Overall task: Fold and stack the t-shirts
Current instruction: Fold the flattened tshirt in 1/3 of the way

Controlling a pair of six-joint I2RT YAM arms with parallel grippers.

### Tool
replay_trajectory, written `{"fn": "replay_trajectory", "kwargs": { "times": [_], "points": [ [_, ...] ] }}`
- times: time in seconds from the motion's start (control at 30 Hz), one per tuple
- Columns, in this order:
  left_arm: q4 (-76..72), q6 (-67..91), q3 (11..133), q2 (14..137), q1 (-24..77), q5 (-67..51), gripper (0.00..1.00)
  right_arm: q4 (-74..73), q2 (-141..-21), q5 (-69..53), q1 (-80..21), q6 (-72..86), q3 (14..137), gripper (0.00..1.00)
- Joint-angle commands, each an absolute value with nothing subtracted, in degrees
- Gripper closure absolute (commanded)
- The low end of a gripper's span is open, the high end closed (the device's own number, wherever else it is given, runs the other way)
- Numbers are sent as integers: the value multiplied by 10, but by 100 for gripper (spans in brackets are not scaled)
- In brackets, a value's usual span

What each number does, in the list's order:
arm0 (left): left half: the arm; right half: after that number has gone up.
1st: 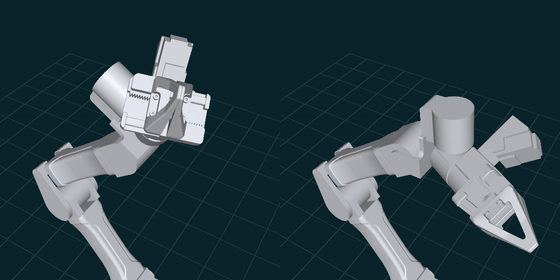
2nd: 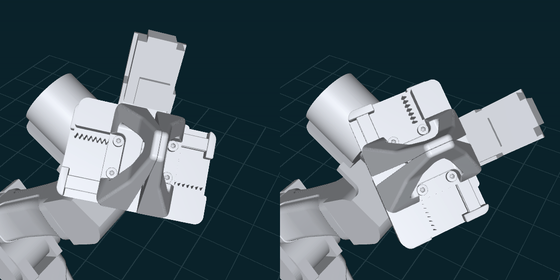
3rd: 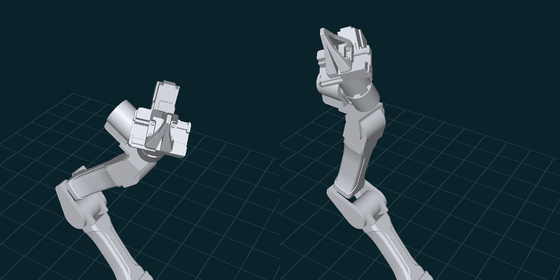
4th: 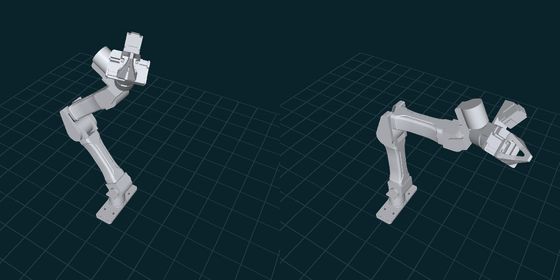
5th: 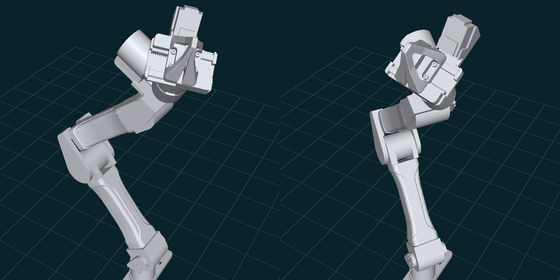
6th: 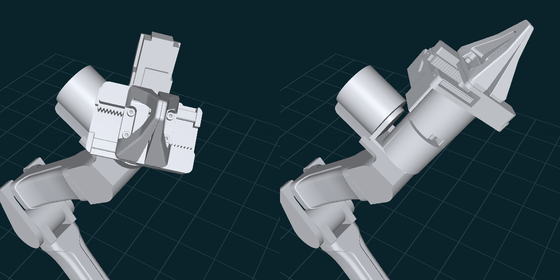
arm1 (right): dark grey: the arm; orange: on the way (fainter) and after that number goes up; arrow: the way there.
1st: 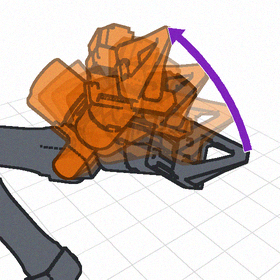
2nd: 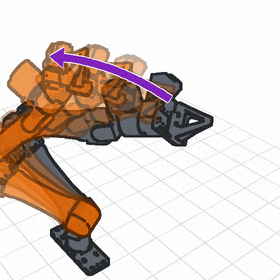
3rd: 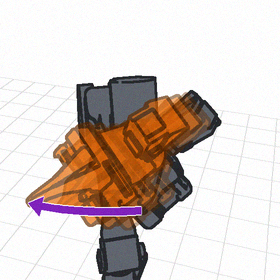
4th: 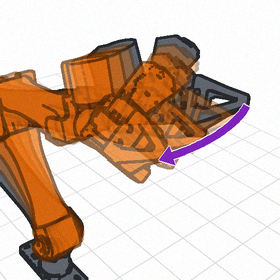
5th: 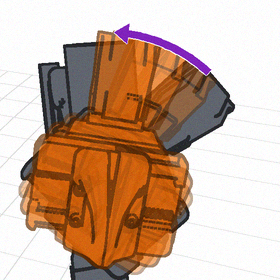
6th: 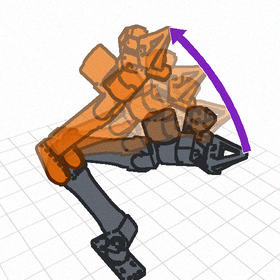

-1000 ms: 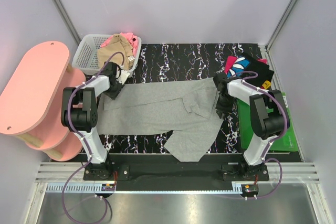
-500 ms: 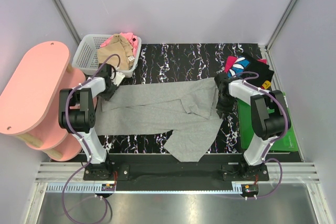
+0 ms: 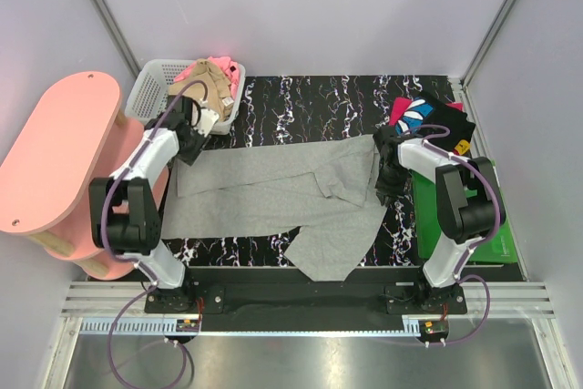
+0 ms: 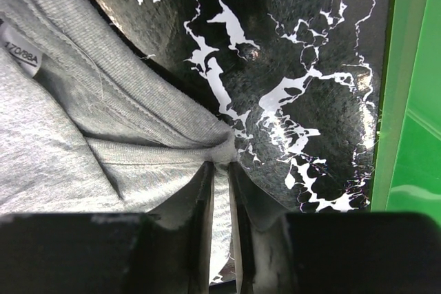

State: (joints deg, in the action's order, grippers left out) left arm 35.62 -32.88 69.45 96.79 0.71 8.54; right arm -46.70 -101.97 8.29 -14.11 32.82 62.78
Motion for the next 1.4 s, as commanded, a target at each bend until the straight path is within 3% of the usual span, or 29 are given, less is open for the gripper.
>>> {"fn": "replay_trajectory", "kwargs": {
  "times": [0.0, 0.17, 0.37, 0.87, 1.13, 1.37],
  "points": [
    [430, -295, 743, 891, 16, 6, 53, -447, -994, 94, -136, 324, 653, 79],
    [446, -273, 697, 880, 38, -15, 54, -436, -977, 96, -136, 319, 729, 71],
    [439, -241, 676, 897, 63, -20, 56, -479, -1087, 2, -141, 321, 865, 65],
    [421, -221, 670, 912, 119, 23, 56, -454, -1020, -17, -296, 326, 711, 62],
    [415, -217, 657, 910, 128, 25, 56, -457, -1026, -3, -315, 325, 700, 61],
    [408, -216, 639, 902, 128, 20, 56, -461, -1063, 95, -326, 298, 726, 57]
  ]
}}
